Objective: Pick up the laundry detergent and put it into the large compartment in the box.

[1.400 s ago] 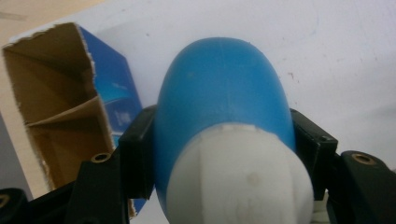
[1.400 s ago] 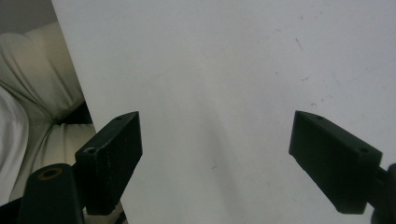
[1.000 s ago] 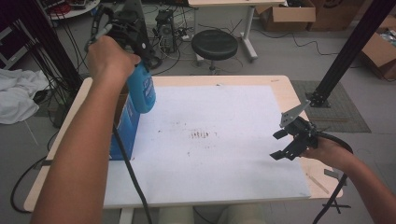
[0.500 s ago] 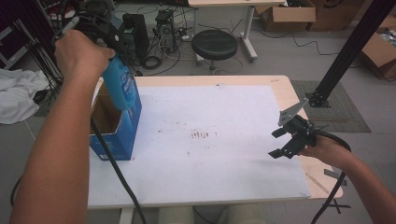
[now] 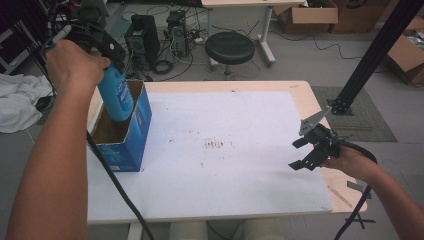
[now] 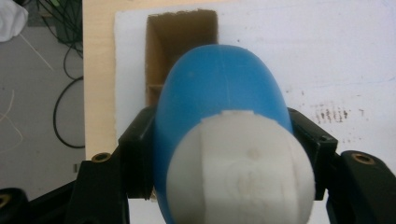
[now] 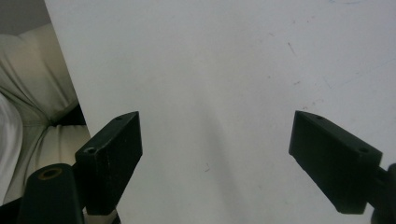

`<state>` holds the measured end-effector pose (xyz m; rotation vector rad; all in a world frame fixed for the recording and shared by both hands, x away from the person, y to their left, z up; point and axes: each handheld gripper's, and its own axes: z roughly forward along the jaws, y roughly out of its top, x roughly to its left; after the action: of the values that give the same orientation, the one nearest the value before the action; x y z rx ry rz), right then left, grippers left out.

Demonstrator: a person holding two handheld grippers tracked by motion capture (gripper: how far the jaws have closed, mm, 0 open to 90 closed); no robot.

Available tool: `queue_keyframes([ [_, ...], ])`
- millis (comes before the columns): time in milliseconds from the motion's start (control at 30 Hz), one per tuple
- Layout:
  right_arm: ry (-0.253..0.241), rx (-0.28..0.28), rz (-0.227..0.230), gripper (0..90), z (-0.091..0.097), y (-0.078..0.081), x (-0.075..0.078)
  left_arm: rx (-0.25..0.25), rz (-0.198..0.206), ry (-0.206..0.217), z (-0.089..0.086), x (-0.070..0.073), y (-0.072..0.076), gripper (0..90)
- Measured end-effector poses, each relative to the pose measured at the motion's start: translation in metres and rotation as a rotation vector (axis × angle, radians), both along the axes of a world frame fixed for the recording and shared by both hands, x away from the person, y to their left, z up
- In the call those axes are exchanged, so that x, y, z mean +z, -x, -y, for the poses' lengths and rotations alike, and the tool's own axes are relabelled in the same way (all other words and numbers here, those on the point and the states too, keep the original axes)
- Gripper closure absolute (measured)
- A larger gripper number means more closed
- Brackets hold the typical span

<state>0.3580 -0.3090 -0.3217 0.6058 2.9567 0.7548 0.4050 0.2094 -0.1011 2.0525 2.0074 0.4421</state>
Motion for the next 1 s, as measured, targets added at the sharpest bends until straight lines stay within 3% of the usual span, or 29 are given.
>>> queue_keyframes([
  [567, 0.009, -0.009, -0.010, 17.0, 0.001, 0.001, -0.003, 0.004, -0.002, -0.017, -0.019, -0.034, -0.003, 38.1],
  [1000, 0.013, -0.020, -0.017, 17.0, 0.003, 0.002, -0.006, -0.016, -0.029, -0.009, -0.028, -0.098, -0.005, 38.1],
])
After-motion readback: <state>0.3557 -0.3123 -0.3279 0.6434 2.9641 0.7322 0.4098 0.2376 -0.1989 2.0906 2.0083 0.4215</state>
